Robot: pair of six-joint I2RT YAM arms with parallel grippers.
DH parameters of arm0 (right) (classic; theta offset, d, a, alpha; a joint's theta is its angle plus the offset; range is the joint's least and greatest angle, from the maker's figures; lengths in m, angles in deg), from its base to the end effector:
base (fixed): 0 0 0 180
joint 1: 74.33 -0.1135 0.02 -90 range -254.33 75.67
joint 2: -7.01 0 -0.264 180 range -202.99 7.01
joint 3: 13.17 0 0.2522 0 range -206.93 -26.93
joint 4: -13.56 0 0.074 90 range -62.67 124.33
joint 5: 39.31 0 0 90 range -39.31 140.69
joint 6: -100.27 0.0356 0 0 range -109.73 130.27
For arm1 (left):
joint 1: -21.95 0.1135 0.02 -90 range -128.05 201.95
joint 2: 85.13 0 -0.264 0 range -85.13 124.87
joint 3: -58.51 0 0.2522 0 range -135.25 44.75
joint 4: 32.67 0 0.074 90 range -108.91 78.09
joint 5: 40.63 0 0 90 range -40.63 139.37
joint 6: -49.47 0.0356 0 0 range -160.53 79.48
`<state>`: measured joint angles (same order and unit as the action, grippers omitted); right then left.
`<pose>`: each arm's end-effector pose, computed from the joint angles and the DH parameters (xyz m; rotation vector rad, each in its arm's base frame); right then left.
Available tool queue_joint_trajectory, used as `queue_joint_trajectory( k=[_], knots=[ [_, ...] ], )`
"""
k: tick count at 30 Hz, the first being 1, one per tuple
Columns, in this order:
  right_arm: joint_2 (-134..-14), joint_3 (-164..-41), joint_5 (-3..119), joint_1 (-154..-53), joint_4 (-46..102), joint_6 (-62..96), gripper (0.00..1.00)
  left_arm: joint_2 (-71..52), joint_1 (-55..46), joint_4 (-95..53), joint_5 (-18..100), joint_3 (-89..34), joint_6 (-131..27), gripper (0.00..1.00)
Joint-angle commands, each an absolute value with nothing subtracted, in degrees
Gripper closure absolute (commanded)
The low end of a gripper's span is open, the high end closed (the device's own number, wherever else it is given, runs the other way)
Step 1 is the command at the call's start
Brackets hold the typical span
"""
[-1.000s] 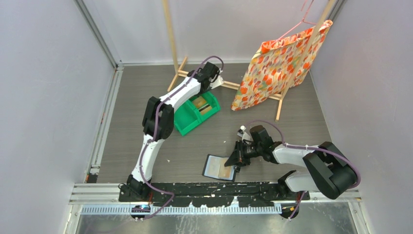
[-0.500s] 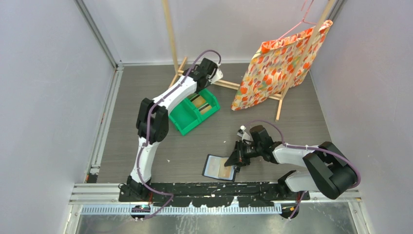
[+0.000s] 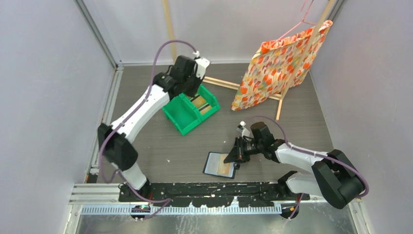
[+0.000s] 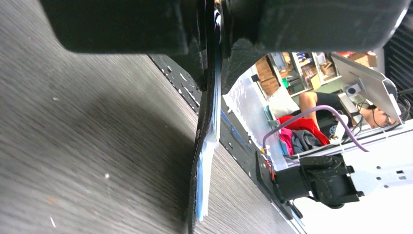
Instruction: Take the credit cards out of the card holder
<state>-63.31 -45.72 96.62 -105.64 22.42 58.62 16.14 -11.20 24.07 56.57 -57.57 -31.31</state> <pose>0.1561 0.1249 0.1358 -0.0488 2.6761 1.5311 0.3346 -0.2132 0.3638 0.7696 2.1638 -0.0710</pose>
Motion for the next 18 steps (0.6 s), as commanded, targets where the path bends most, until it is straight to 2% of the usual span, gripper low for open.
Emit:
queue_joint_trajectory(
  k=[1,6,9,14,18],
  knots=[
    [-61.85,-49.21,97.22,-105.42,23.00,56.15,0.98,5.65,-11.11,21.77,40.98,-45.13,-49.41,0.78],
    [-62.82,-49.04,96.97,-105.49,20.77,56.78,0.99,-8.90,-12.15,4.25,26.99,-22.07,-71.89,0.79],
    [-63.99,-49.13,97.96,-105.41,17.75,57.67,0.99,-17.41,-15.02,-6.21,26.64,-8.11,-83.62,0.80],
    [-65.65,-47.16,100.50,-105.41,2.92,64.57,0.99,-28.65,-18.65,-24.87,21.87,10.13,-98.65,0.75],
    [-67.27,-48.42,99.14,-105.56,3.90,65.46,0.99,-36.58,-18.75,-23.07,24.89,17.00,-101.57,0.72]
  ],
)
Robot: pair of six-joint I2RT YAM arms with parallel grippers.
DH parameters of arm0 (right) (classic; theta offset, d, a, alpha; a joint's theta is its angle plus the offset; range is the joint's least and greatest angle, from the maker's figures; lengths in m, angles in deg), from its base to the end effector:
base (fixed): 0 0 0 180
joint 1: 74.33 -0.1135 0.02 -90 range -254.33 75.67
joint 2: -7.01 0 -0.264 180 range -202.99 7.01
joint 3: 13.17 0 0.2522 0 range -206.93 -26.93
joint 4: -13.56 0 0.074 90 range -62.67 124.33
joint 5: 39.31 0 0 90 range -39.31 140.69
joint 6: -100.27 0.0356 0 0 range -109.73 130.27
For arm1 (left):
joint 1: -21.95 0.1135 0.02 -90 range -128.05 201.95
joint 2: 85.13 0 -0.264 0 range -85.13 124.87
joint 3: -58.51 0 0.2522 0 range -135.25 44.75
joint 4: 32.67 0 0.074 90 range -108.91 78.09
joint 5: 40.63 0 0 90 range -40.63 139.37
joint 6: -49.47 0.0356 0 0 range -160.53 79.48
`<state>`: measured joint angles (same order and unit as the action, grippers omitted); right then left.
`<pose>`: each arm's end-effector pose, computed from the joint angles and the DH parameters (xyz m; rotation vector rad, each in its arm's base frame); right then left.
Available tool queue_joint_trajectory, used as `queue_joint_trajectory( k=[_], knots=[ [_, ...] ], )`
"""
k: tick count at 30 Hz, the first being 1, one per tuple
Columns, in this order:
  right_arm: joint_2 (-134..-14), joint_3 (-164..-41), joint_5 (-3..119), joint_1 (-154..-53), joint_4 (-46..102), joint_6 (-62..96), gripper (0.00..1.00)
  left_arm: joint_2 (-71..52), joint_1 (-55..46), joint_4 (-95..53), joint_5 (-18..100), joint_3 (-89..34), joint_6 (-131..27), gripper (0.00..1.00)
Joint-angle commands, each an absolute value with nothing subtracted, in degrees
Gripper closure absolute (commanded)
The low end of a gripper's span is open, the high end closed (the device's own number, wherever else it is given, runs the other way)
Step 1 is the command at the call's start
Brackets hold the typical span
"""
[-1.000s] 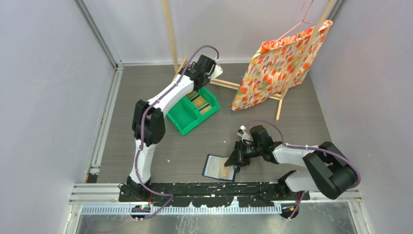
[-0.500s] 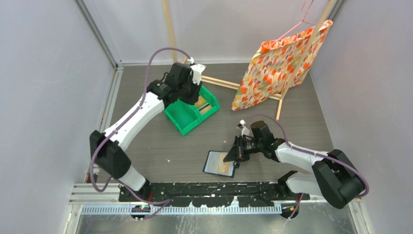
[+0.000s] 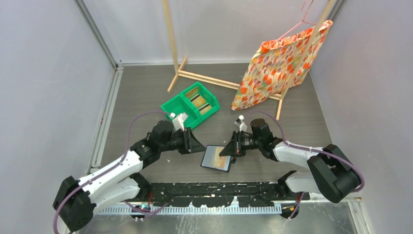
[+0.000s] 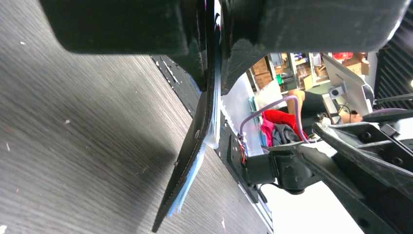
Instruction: Take the credit cards out of the card holder
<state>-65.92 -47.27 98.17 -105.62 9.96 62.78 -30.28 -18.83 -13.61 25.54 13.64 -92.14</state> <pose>0.1736 0.1362 0.1512 -0.0971 2.4994 1.6421 0.1493 -0.1478 0.2339 0.0684 2.3551 -1.3347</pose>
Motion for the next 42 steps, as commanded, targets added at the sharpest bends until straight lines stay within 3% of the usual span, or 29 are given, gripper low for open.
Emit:
queue_joint_trajectory(
  k=[1,4,10,14,18,20,27,32,38,42],
  knots=[
    [-67.95,-49.81,97.80,-105.68,7.96,63.62,0.99,-37.81,-18.75,-20.49,26.00,16.87,-100.68,0.72],
    [-71.17,-54.51,92.62,-106.10,22.08,58.09,0.92,-39.15,-18.75,-14.60,29.63,15.65,-98.10,0.72],
    [-73.83,-58.50,81.25,-106.07,38.11,51.71,0.45,-33.96,-20.88,-12.65,34.25,15.43,-92.71,0.72],
    [-68.80,-64.51,69.59,-106.01,51.25,48.47,0.33,-28.03,-23.90,-17.25,35.49,17.56,-91.68,0.72],
    [-63.58,-64.93,64.38,-106.26,56.30,49.76,0.32,-23.25,-25.43,-19.79,35.89,16.02,-90.25,0.72],
    [-61.82,-65.16,60.03,-107.59,58.82,51.32,0.38,-20.86,-25.51,-20.81,37.11,15.65,-89.77,0.73],
    [-59.09,-72.38,46.27,-122.43,62.71,57.30,0.41,-19.74,-24.94,-16.60,42.44,13.80,-89.57,0.73],
    [-63.64,-71.20,47.97,-126.88,56.87,60.85,0.43,-20.09,-23.85,-16.14,39.64,14.51,-90.02,0.74],
    [-72.26,-73.50,53.69,-128.07,50.81,61.77,0.61,-24.91,-23.84,-10.71,48.23,17.24,-94.05,0.76],
    [-78.97,-79.73,47.34,-130.17,55.60,60.68,0.63,-29.31,-23.84,-5.10,51.85,17.64,-95.68,0.76]
  ],
)
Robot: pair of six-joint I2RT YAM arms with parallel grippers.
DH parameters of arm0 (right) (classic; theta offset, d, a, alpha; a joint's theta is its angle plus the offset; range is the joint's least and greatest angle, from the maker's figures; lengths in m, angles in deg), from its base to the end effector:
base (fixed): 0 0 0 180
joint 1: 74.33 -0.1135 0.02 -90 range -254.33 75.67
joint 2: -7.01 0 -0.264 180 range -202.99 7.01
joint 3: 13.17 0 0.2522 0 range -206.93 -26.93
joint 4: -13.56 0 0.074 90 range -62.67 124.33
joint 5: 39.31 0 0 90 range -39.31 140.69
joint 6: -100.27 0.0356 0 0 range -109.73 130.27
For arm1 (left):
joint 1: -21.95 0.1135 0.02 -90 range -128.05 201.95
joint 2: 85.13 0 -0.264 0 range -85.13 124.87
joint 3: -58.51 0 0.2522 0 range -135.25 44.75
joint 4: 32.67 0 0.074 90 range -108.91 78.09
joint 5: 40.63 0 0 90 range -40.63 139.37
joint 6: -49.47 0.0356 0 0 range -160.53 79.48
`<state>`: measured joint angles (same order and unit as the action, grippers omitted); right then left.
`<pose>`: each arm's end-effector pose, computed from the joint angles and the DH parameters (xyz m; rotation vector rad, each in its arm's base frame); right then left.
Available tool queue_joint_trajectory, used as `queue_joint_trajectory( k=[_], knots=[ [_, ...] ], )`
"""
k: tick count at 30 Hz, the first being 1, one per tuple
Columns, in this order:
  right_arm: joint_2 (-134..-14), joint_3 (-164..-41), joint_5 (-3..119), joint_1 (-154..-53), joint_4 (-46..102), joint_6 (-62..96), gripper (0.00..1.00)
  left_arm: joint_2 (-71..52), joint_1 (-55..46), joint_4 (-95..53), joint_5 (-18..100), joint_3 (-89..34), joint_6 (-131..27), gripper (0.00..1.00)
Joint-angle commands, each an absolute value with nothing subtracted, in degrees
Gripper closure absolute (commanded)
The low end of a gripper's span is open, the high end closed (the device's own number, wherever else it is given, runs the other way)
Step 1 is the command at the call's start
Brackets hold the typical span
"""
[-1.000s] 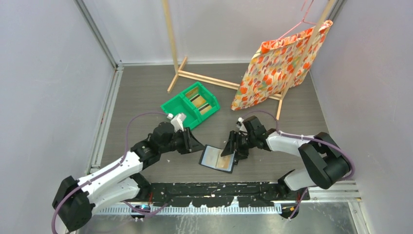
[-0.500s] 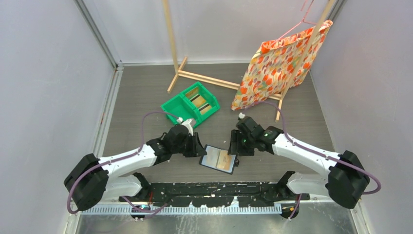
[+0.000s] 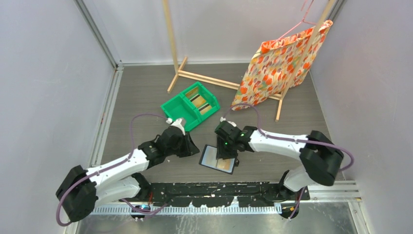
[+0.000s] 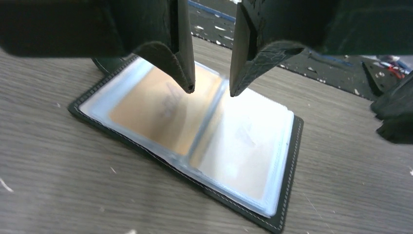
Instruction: Take the credit cards out of the card holder
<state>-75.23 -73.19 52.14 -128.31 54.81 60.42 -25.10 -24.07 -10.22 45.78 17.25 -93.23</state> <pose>0.1562 0.2163 0.1817 -0.1028 2.8238 0.5474 0.1437 -0.1522 0.1889 -0.1094 2.4800 -0.9046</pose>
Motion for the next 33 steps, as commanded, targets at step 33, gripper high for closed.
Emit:
queue_joint_trajectory(
  k=[33],
  knots=[
    [-101.09,-98.07,29.08,-143.14,70.78,63.09,0.40,-51.73,-19.98,19.34,65.13,18.69,-99.25,0.68]
  ],
)
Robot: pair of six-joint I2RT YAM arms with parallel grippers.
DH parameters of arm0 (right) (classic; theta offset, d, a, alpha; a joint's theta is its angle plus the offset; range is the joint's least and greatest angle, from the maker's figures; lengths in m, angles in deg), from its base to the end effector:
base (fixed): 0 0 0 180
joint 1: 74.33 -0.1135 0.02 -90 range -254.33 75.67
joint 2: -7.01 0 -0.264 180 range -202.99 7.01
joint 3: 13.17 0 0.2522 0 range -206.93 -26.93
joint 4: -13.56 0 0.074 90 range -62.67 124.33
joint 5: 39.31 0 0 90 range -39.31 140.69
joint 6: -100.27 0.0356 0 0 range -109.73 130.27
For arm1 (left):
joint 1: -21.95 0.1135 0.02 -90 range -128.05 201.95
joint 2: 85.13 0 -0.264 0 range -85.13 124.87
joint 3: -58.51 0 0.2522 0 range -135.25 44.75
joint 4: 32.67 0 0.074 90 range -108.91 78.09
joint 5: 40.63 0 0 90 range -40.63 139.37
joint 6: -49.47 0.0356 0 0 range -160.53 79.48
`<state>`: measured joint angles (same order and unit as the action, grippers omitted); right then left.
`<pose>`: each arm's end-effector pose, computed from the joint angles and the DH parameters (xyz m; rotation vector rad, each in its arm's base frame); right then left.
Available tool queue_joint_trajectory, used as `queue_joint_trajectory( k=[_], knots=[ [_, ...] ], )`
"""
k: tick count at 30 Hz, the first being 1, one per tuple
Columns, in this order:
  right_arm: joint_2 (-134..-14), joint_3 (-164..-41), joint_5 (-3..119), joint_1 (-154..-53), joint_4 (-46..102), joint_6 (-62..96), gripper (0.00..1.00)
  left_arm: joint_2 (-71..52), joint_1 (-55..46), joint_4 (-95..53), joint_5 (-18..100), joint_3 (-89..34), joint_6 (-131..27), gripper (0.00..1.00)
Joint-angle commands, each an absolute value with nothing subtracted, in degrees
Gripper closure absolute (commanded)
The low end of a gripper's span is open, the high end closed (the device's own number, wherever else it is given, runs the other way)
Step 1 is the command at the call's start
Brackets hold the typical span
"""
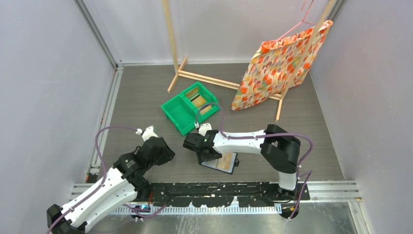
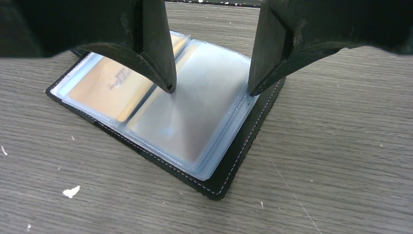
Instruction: Take the credit cards out of the card holder
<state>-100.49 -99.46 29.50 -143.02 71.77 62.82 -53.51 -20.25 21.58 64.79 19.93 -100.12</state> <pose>0.1407 0.3253 0.1687 -0.3364 2.7097 -0.0303 0.0945 -0.0729 0.2029 -0.4925 2.3731 -0.5277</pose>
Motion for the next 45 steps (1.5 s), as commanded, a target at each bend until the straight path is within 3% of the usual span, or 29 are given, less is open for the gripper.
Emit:
queue_joint_trajectory(
  k=[1,10,20,28,45],
  knots=[
    [-100.23,-97.34,28.95,-143.11,70.21,63.09,0.41,-51.14,-19.98,19.04,64.99,18.60,-99.16,0.68],
    [-96.00,-94.30,27.05,-143.08,70.50,62.96,0.63,-47.67,-19.98,17.21,64.28,18.06,-98.17,0.70],
    [-89.89,-91.58,26.14,-143.22,72.59,63.79,0.71,-43.03,-19.98,15.09,63.46,15.91,-95.90,0.70],
    [-87.65,-90.48,25.14,-143.17,74.09,64.11,0.98,-39.47,-19.98,12.11,61.73,15.08,-94.67,0.71],
    [-74.70,-81.46,17.08,-142.53,85.12,72.39,0.99,-22.16,-21.08,0.74,44.50,6.78,-87.21,0.71]
  ],
)
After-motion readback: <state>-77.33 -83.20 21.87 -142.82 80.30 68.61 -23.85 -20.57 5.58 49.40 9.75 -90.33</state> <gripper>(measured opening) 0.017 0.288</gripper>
